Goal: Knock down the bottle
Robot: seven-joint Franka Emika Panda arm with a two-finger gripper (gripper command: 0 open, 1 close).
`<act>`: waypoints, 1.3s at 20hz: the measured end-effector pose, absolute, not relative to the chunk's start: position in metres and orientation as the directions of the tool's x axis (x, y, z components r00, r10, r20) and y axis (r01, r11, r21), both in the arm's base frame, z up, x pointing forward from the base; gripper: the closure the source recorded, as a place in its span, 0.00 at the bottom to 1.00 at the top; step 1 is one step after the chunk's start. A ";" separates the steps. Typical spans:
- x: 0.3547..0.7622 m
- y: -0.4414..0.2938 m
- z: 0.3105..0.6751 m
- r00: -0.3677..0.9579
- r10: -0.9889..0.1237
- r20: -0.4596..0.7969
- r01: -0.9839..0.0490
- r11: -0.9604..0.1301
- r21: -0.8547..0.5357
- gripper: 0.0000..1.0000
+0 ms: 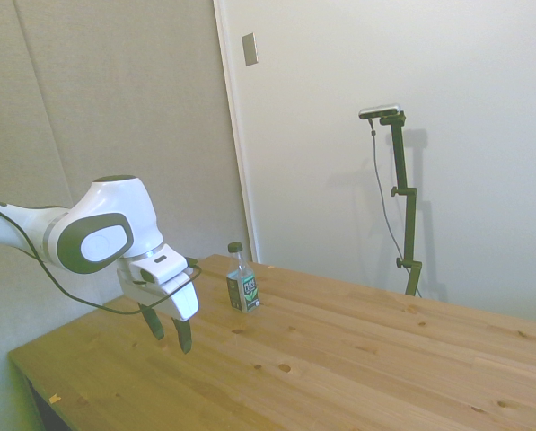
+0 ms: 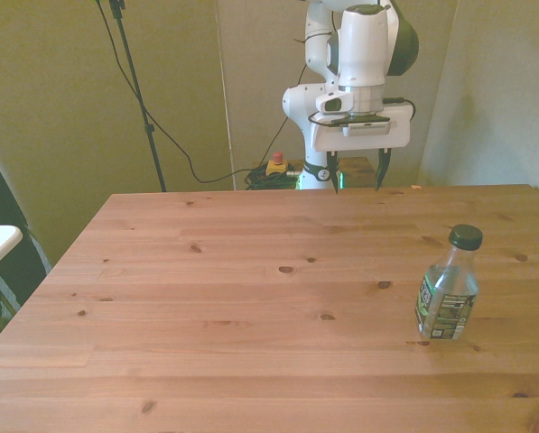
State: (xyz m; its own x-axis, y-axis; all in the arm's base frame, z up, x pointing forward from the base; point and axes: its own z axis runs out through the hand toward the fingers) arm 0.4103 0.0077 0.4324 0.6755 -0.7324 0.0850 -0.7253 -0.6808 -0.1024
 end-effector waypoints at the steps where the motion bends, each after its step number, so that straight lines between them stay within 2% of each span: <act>1: 0.411 0.008 0.432 0.675 -0.732 0.085 -0.725 -0.681 -0.103 0.00; 8: 0.433 0.023 0.453 0.674 -0.725 0.138 -0.708 -0.688 -0.157 0.00; 18: 0.521 0.067 0.464 0.604 -0.775 0.186 -0.743 -0.632 -0.221 0.00; 19: 0.522 0.068 0.465 0.604 -0.775 0.187 -0.742 -0.632 -0.223 1.00; 26: 0.553 0.062 0.473 0.576 -0.792 0.201 -0.757 -0.610 -0.235 1.00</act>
